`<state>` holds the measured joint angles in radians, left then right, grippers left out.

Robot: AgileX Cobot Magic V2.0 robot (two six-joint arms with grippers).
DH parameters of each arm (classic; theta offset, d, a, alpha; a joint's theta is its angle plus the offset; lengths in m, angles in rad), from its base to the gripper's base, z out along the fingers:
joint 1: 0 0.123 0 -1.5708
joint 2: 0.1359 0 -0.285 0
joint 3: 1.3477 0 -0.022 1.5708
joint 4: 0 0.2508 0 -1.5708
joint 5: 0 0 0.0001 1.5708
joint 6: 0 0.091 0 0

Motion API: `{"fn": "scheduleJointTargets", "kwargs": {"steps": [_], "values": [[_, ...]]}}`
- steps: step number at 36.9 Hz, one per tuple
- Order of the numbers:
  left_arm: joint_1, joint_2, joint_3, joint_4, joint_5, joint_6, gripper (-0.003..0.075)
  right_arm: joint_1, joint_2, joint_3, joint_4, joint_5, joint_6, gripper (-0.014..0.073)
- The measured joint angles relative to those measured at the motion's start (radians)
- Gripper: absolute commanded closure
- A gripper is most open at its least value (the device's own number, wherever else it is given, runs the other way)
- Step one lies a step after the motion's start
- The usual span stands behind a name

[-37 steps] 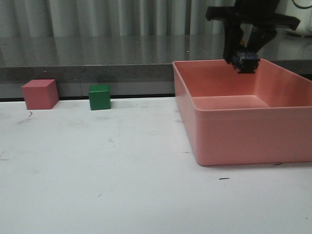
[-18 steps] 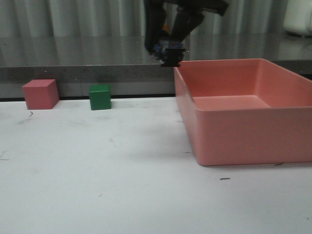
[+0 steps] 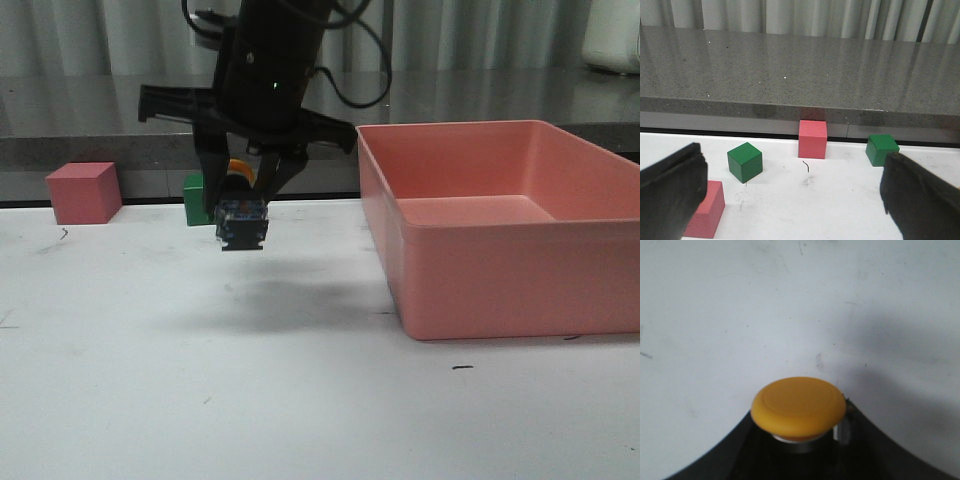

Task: Place and stand button with both arms
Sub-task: 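Lift the button with the right gripper and carry it out of the bin, then lower the button onto the table near the green cube and release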

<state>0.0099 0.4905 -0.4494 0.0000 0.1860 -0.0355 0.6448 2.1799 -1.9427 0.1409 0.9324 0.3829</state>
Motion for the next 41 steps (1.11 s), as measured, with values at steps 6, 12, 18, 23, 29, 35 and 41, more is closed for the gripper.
{"fn": "scheduleJointTargets", "kwargs": {"steps": [6, 12, 18, 23, 29, 35, 41], "values": [[0.0, 0.0, 0.0, 0.0, 0.0, 0.0, 0.0048, 0.0, 0.048, 0.0, 0.0, -0.059, 0.02, 0.0359], [0.0, 0.0, 0.0, 0.0, 0.0, 0.0, 0.0048, 0.0, 0.078, 0.0, 0.0, -0.1, 0.024, 0.0359], [0.0, 0.0, 0.0, 0.0, 0.0, 0.0, 0.0048, 0.0, 0.105, 0.0, 0.0, -0.132, 0.028, 0.0359], [0.0, 0.0, 0.0, 0.0, 0.0, 0.0, 0.0048, 0.0, 0.129, 0.0, 0.0, -0.141, 0.028, 0.0359], [0.0, 0.0, 0.0, 0.0, 0.0, 0.0, 0.0048, 0.0, 0.145, 0.0, 0.0, -0.141, 0.03, 0.0359], [0.0, 0.0, 0.0, 0.0, 0.0, 0.0, 0.0048, 0.001, 0.145, 0.0, 0.0, -0.141, 0.03, 0.0347], [0.0, 0.0, 0.0, 0.0, 0.0, 0.0, 0.0048, 0.001, 0.145, 0.0, 0.006, -0.141, 0.031, 0.0251]]}}
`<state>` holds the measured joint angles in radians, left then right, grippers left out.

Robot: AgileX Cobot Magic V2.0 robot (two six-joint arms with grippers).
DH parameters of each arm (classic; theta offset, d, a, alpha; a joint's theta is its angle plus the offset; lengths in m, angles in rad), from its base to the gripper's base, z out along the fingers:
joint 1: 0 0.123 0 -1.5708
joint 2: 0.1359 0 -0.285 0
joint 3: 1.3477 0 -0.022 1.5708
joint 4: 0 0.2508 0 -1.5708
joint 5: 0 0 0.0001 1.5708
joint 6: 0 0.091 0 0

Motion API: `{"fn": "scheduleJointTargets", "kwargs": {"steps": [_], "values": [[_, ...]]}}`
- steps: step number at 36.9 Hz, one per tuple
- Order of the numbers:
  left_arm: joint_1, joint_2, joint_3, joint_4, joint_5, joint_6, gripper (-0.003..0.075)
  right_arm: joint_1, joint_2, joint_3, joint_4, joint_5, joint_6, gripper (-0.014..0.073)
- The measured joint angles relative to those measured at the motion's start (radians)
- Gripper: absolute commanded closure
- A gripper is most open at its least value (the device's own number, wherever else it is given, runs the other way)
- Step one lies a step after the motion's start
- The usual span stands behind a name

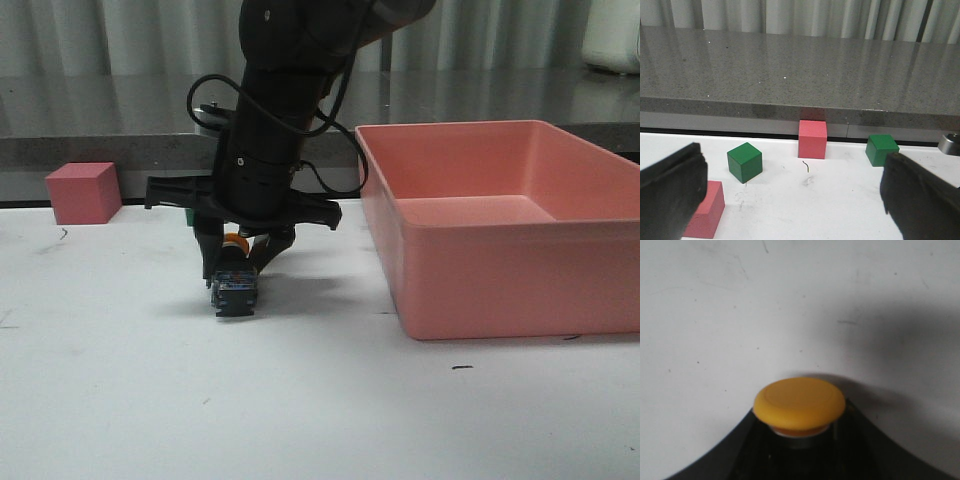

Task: Place and stand button with both arms
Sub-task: 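Lower the button onto the table near the green cube and release, then raise the right gripper and withdraw it from the table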

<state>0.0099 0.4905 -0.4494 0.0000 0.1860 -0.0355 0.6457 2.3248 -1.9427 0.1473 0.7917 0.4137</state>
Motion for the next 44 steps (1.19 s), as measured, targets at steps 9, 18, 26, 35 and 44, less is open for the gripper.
{"fn": "scheduleJointTargets", "kwargs": {"steps": [9, 18, 26, 35, 44], "values": [[0.0, 0.0, 0.0, 0.0, 0.0, 0.0, 0.0048, 0.0, 0.0, 0.0, 0.065, 0.0, 0.002, 0.0092], [0.0, 0.0, 0.0, 0.0, 0.0, 0.0, 0.0048, 0.0, 0.0, 0.0, 0.083, 0.0, 0.002, 0.0029], [0.0, 0.0, 0.0, 0.0, 0.0, 0.0, 0.0048, 0.0, -0.045, 0.002, 0.086, 0.024, 0.002, 0.0034], [0.0, 0.0, 0.0, 0.0, 0.0, 0.0, 0.0048, 0.0, -0.161, 0.002, 0.071, 0.091, -0.004, 0.0175], [0.0, 0.0, 0.0, 0.0, 0.0, 0.0, 0.0048, 0.0, -0.231, 0.002, 0.063, 0.12, -0.006, 0.0576]]}}
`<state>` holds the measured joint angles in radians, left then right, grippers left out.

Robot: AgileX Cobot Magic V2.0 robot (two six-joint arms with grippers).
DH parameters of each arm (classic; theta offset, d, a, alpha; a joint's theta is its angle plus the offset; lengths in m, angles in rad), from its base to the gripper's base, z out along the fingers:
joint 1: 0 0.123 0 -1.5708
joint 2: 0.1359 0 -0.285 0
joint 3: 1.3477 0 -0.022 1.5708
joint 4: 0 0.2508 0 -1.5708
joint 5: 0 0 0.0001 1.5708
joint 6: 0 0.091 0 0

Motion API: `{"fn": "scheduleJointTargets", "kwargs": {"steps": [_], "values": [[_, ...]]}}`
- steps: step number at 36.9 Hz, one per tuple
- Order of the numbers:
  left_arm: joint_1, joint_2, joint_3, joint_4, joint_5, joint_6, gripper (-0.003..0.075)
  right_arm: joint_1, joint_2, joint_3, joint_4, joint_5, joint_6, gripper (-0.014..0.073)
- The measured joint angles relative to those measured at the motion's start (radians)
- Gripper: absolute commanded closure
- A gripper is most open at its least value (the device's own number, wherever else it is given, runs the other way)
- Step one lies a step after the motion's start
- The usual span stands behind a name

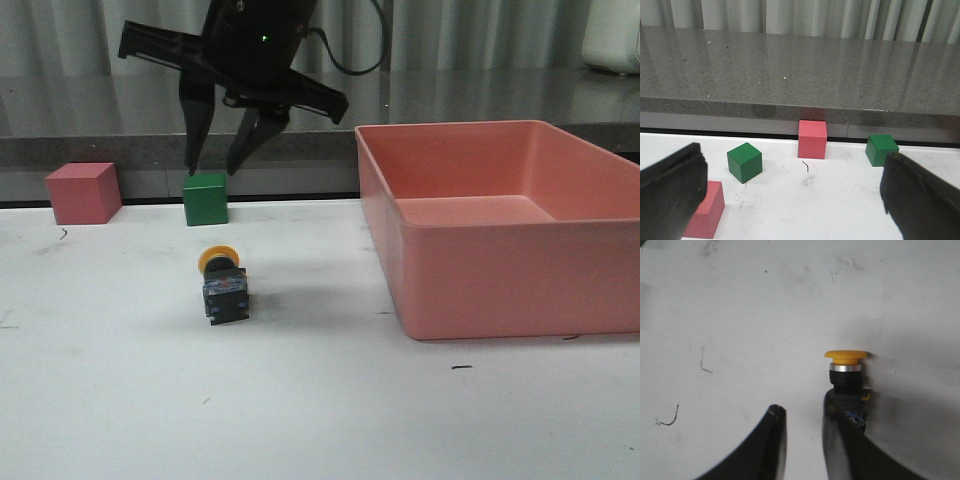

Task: Place and stand button with both arms
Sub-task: 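Raise the right gripper and withdraw it from the table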

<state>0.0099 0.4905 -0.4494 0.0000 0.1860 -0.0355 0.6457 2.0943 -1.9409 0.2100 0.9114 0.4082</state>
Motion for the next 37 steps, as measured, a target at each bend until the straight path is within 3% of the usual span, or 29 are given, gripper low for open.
{"fn": "scheduleJointTargets", "kwargs": {"steps": [4, 14, 25, 37], "values": [[0.0, 0.0, 0.0, 0.0, 0.0, 0.0, 0.0048, 0.0, -0.024, 0.0, -0.001, 0.007, 0.0, 0.0666], [0.0, 0.0, 0.0, 0.0, 0.0, 0.0, 0.0048, -0.029, -0.107, 0.0, -0.019, 0.087, -0.071, 0.0657], [0.0, 0.0, 0.0, 0.0, 0.0, 0.0, 0.0048, -0.199, -0.219, 0.015, -0.023, 0.221, -0.202, 0.0657], [0.0, 0.0, 0.0, 0.0, 0.0, 0.0, 0.0048, -0.417, -0.431, 0.36, -0.069, 0.141, -0.236, 0.0657]]}}
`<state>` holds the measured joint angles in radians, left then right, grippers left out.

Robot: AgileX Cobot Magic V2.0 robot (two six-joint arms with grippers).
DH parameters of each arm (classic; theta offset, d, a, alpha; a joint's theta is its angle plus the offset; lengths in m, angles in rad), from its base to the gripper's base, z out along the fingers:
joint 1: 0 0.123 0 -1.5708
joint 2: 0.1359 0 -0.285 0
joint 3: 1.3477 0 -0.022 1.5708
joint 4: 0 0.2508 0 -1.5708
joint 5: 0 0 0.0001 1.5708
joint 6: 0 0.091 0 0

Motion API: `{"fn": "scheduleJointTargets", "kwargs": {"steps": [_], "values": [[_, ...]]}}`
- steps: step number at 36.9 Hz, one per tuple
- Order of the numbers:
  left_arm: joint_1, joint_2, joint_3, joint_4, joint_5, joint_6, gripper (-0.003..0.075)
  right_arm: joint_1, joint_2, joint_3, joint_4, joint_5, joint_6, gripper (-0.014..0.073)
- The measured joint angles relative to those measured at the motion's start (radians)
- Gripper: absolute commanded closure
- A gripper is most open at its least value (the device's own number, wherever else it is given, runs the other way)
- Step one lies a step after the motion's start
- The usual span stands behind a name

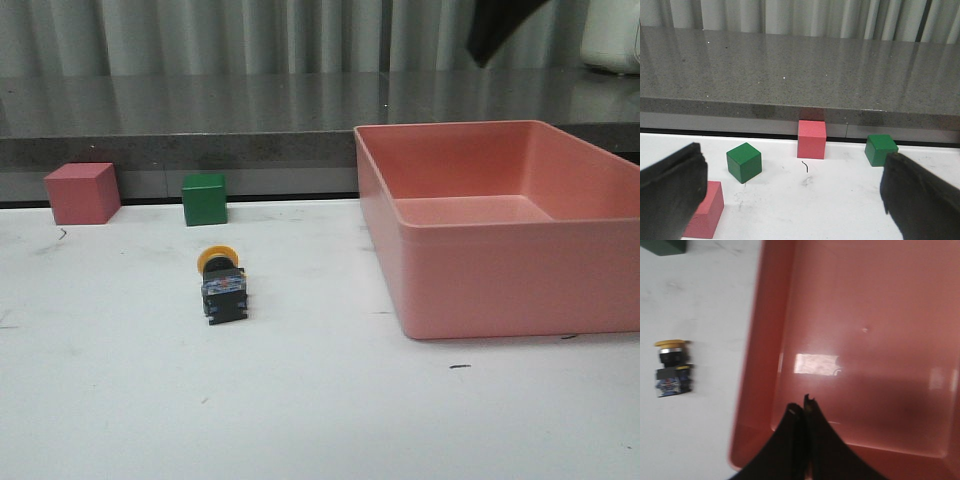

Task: Place and stand button with both arms
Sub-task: 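Raise the right gripper and withdraw it from the table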

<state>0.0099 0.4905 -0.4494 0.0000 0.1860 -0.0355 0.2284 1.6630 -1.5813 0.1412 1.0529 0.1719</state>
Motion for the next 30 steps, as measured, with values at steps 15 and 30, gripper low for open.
{"fn": "scheduleJointTargets", "kwargs": {"steps": [15, 30], "values": [[0.0, 0.0, 0.0, 0.0, 0.0, 0.0, 0.0048, -0.086, -0.438, 0.524, -0.141, -0.257, -0.02, 0.0657], [0.0, 0.0, 0.0, 0.0, -0.005, 0.0, 0.0048, -0.086, -0.874, 0.931, -0.185, -0.542, -0.024, 0.0657]]}}
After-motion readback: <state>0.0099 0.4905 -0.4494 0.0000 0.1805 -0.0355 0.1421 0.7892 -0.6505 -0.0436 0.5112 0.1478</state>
